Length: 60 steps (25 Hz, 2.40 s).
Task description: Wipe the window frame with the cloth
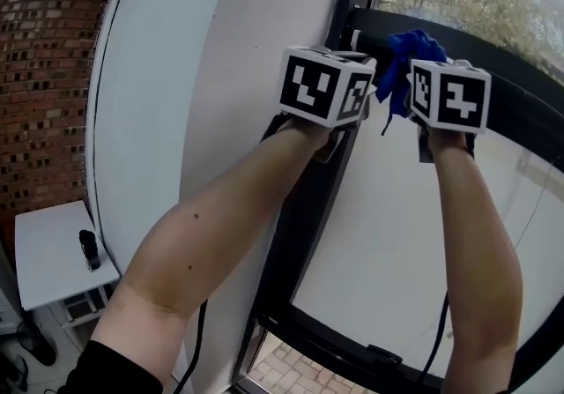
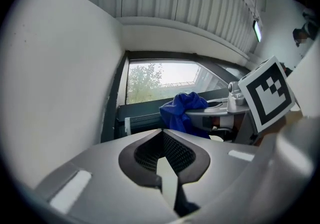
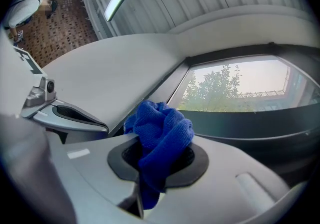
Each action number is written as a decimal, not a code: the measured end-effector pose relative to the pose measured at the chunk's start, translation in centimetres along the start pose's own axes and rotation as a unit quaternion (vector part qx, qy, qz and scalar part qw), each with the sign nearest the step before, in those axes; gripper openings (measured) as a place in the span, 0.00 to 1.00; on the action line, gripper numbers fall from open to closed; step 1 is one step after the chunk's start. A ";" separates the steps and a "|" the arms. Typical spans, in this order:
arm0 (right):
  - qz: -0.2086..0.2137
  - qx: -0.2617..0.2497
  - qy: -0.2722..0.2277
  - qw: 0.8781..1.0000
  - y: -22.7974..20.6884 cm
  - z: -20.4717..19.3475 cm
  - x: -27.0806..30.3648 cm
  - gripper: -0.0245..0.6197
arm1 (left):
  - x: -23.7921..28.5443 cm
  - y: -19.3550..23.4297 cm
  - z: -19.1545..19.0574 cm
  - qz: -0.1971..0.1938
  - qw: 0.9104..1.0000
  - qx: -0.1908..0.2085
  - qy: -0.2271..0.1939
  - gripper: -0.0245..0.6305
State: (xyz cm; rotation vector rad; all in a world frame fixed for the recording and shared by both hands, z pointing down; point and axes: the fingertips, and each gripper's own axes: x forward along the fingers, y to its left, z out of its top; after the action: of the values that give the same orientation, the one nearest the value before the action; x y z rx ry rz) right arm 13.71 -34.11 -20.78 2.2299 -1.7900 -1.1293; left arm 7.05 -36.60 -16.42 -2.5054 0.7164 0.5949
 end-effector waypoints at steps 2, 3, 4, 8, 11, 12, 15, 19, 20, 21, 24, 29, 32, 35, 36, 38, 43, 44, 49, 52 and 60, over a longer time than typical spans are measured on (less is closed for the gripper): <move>-0.006 -0.006 0.002 1.000 -1.0 -0.3 -0.7 0.15 | 0.7 -1.1 -0.1 -0.013 1.000 0.002 0.002 0.03; -0.010 -0.009 0.003 1.000 -1.5 -0.4 -1.1 0.15 | 1.0 -1.5 -0.2 -0.012 1.000 0.007 0.003 0.03; -0.014 -0.011 0.004 1.000 -2.0 -0.5 -1.4 0.15 | 1.2 -1.8 -0.2 -0.010 1.000 0.009 0.003 0.03; -0.024 -0.019 0.008 1.000 -3.8 -0.8 -2.5 0.15 | 1.8 -2.5 0.3 -0.005 1.000 0.001 -0.003 0.02; -0.029 -0.022 0.010 0.999 -5.1 -1.0 -3.5 0.15 | 2.1 -3.5 1.1 -0.001 1.000 0.002 -0.007 0.03; -0.031 -0.022 0.011 0.999 -5.6 -1.1 -4.1 0.15 | 2.1 -4.1 1.3 -0.002 1.000 0.001 -0.008 0.03; -0.039 -0.023 0.013 0.999 -6.8 -1.4 -5.3 0.15 | 2.5 -5.4 1.3 -0.008 1.000 -0.002 -0.004 0.02; -0.050 -0.020 0.016 0.998 -8.3 -1.8 -6.0 0.15 | 3.3 -5.4 0.9 -0.010 1.000 -0.013 0.001 0.02; -0.054 -0.018 0.016 0.998 -8.7 -1.8 -6.1 0.15 | 3.6 -5.6 0.8 -0.013 1.000 -0.014 0.001 0.02; -0.058 -0.017 0.017 0.998 -9.0 -1.9 -6.2 0.15 | 3.8 -5.8 0.8 -0.017 1.000 -0.014 0.001 0.02; -0.065 -0.020 0.025 0.997 -9.6 -2.5 -6.3 0.15 | 4.5 -6.6 0.9 -0.032 0.999 -0.016 -0.003 0.02; -0.091 -0.029 0.039 0.995 -11.5 -2.1 -8.8 0.15 | 4.7 -9.6 2.7 -0.065 0.997 -0.029 -0.018 0.02; -0.103 -0.034 0.051 0.993 -12.4 -2.6 -9.5 0.15 | 5.2 -10.6 2.7 -0.081 0.996 -0.043 -0.020 0.03; -0.110 -0.025 0.056 0.992 -13.5 -2.8 -10.0 0.15 | 5.6 -11.9 2.6 -0.096 0.993 -0.057 -0.021 0.02; -0.113 -0.026 0.059 0.992 -13.8 -3.0 -10.2 0.15 | 5.8 -12.5 2.5 -0.099 0.993 -0.055 -0.020 0.02; -0.119 -0.032 0.065 0.990 -14.5 -3.3 -10.8 0.15 | 6.0 -13.4 2.1 -0.102 0.993 -0.054 -0.017 0.02; -0.130 -0.035 0.072 0.988 -16.7 -4.1 -12.6 0.16 | 6.9 -15.3 1.2 -0.100 0.993 -0.061 -0.002 0.02; -0.130 -0.035 0.073 0.988 -17.2 -4.4 -12.9 0.16 | 7.1 -15.8 1.1 -0.099 0.993 -0.060 0.001 0.02; -0.110 -0.049 0.077 0.990 -19.1 -5.0 -14.3 0.16 | 8.2 -18.4 1.7 -0.086 0.995 -0.046 -0.006 0.02; -0.099 -0.047 0.069 0.992 -20.2 -4.9 -15.0 0.16 | 8.9 -20.8 2.7 -0.089 0.995 -0.043 -0.022 0.02; -0.104 -0.030 0.051 0.993 -24.7 -4.2 -18.0 0.16 | 9.4 -24.9 5.3 -0.073 0.997 -0.027 -0.026 0.02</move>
State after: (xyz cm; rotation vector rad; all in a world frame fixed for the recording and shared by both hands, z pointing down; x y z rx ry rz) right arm 35.42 -12.16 -20.57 2.4353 -1.4943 -1.0635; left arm 27.21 -18.42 -17.77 -2.5551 0.4977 0.6318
